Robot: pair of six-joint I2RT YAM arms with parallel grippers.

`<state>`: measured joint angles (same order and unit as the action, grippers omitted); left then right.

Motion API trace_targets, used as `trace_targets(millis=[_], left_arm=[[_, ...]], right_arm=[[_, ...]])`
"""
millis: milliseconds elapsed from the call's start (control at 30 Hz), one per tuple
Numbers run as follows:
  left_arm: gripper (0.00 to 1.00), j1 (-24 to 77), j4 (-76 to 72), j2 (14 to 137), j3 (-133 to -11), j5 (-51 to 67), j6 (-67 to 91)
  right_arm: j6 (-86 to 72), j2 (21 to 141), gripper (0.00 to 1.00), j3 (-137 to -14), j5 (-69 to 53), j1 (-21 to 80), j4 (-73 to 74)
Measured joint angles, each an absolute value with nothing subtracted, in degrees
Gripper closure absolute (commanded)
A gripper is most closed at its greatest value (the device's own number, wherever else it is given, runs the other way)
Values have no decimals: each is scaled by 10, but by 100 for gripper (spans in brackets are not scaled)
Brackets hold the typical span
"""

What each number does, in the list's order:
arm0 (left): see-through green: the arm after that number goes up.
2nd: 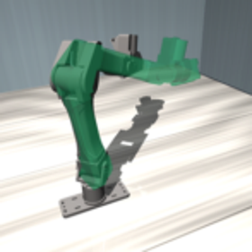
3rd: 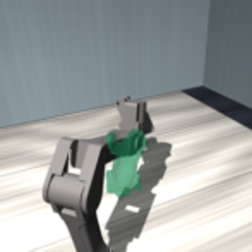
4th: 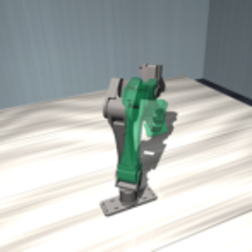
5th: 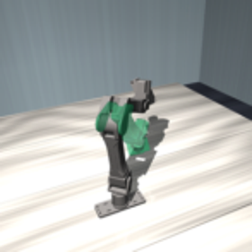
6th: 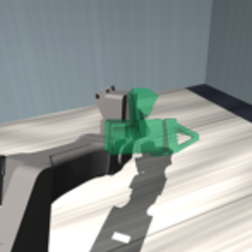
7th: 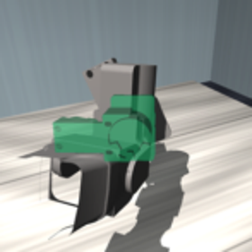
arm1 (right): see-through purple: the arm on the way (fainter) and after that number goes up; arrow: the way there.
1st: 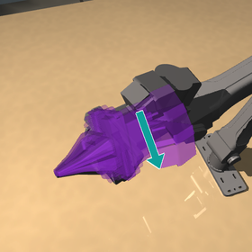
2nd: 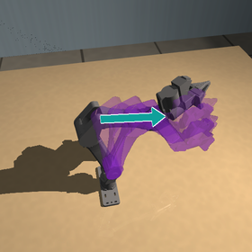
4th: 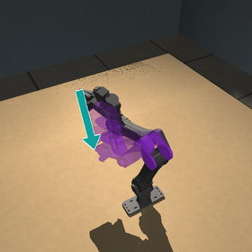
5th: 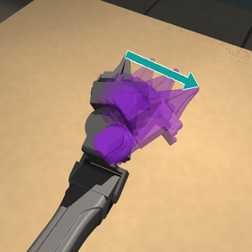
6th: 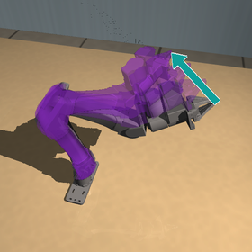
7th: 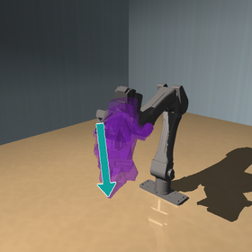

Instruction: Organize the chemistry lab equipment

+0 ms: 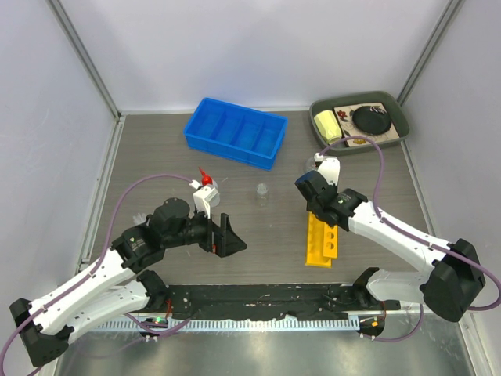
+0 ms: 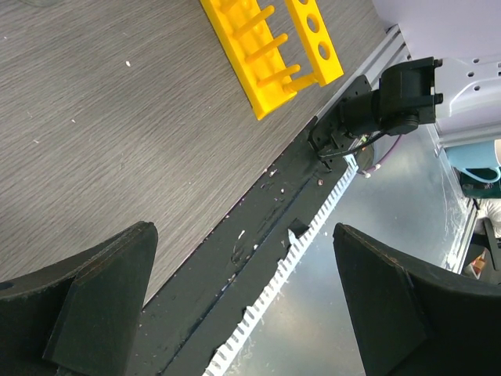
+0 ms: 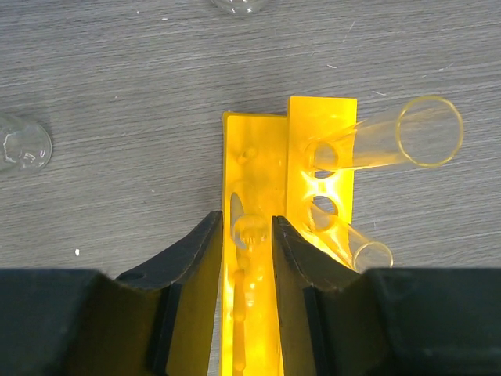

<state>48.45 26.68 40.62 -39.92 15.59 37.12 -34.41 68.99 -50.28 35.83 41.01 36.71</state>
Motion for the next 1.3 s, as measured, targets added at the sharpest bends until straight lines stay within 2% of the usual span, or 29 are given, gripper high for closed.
trace_targets(millis=[467, 833, 1000, 1167, 1300], left_arm=[[0, 484, 264, 406, -399, 163, 373], [0, 484, 249, 408, -389, 166, 376], [0, 484, 234, 415, -389, 170, 380], [0, 484, 226, 415, -386, 171, 385], [0, 484, 225, 409, -378, 172, 386]], right_arm=[[-340, 655, 58, -521, 344, 410, 393], [-326, 630, 57, -546, 218, 426, 429], [-332, 630, 50, -487, 162, 442, 416], [-354, 642, 34, -421, 123, 464, 391], [-372, 676, 31, -413, 111, 498, 368]])
